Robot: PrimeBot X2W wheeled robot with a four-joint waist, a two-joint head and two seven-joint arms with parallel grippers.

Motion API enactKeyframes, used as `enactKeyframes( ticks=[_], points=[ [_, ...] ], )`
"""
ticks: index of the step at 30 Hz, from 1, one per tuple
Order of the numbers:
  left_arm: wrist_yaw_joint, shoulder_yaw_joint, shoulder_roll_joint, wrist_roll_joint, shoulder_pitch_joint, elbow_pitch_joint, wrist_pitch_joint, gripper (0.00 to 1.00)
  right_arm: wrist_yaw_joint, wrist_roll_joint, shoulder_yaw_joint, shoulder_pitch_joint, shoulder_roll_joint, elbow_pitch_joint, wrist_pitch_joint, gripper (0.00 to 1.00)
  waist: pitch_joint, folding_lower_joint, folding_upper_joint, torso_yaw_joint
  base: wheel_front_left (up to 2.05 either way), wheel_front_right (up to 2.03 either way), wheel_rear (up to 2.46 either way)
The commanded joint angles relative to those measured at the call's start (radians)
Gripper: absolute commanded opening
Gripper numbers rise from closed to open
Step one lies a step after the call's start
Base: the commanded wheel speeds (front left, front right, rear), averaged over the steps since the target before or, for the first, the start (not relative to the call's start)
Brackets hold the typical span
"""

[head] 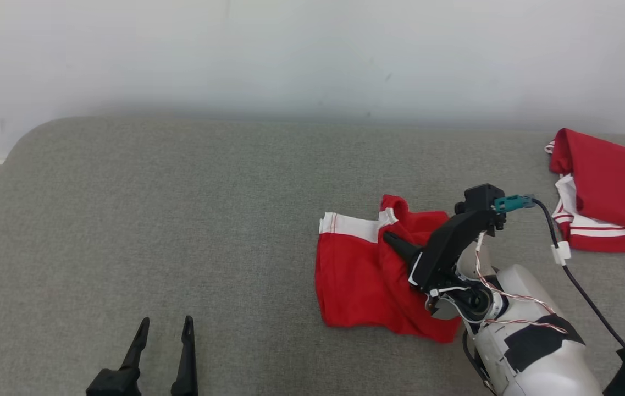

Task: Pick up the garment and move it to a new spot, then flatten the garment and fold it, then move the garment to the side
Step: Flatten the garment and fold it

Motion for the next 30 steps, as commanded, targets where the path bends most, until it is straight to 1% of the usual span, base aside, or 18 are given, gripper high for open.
enactKeyframes(
  ticks=[1,7,13,18,19,20,21,22,24,28,30],
  points=[
    [0.005,-0.005,-0.002,-0.007,-0.010,0.002,-0.002,1.00,-0.002,-0.012,0.005,-0.018,0.008,0.012,-0.008,0.00,0.012,0.0000,-0.0001,0.016,0.00,0.00,0.00],
    [0.013,-0.037,-0.001,-0.026,-0.026,0.006,-0.002,1.00,-0.002,0.007,0.040,-0.068,0.017,0.103,-0.039,0.00,0.027,0.0000,-0.0001,0.045,0.00,0.00,0.00],
    [0.018,-0.060,-0.002,-0.042,-0.041,0.014,-0.002,1.00,-0.002,0.074,0.132,-0.092,0.017,0.173,-0.097,0.00,0.037,0.0000,-0.0001,0.064,0.00,0.00,0.00],
    [0.022,-0.068,-0.002,-0.045,-0.039,0.015,-0.002,1.00,-0.002,0.103,0.211,-0.106,0.018,0.223,-0.158,0.00,0.038,0.0000,-0.0001,0.068,0.00,0.00,0.00],
    [0.022,-0.069,-0.002,-0.045,-0.037,0.017,-0.002,1.00,-0.002,0.110,0.228,-0.106,0.018,0.230,-0.165,0.14,0.034,0.0000,-0.0001,0.068,0.00,0.00,0.00],
    [0.022,-0.070,-0.001,-0.045,-0.033,0.018,-0.002,1.00,-0.002,0.111,0.245,-0.108,0.018,0.231,-0.175,0.33,0.030,0.0000,-0.0001,0.068,0.00,0.00,0.00],
    [0.023,-0.068,-0.001,-0.043,-0.027,0.020,-0.002,1.00,-0.002,0.108,0.261,-0.112,0.018,0.228,-0.192,0.83,0.023,0.0000,-0.0001,0.066,0.00,0.00,0.00],
    [0.024,-0.065,-0.001,-0.041,-0.022,0.021,-0.002,1.00,-0.002,0.110,0.273,-0.113,0.018,0.228,-0.204,1.00,0.018,0.0000,-0.0001,0.063,0.00,0.00,0.00],
    [0.023,-0.062,-0.001,-0.038,-0.017,0.022,-0.002,1.00,-0.002,0.111,0.282,-0.116,0.017,0.226,-0.216,1.00,0.013,0.0000,-0.0001,0.060,0.00,0.00,0.00],
    [0.022,-0.049,-0.001,-0.025,-0.003,0.022,-0.002,1.00,-0.002,0.093,0.306,-0.125,0.016,0.203,-0.278,1.00,-0.007,0.0000,-0.0001,0.046,0.00,0.00,0.00],
    [0.022,-0.041,-0.001,-0.025,0.007,0.020,-0.002,1.00,-0.002,0.078,0.317,-0.127,-0.010,0.180,-0.313,1.00,-0.014,0.0000,-0.0001,0.038,0.00,0.00,0.00]
  ],
)
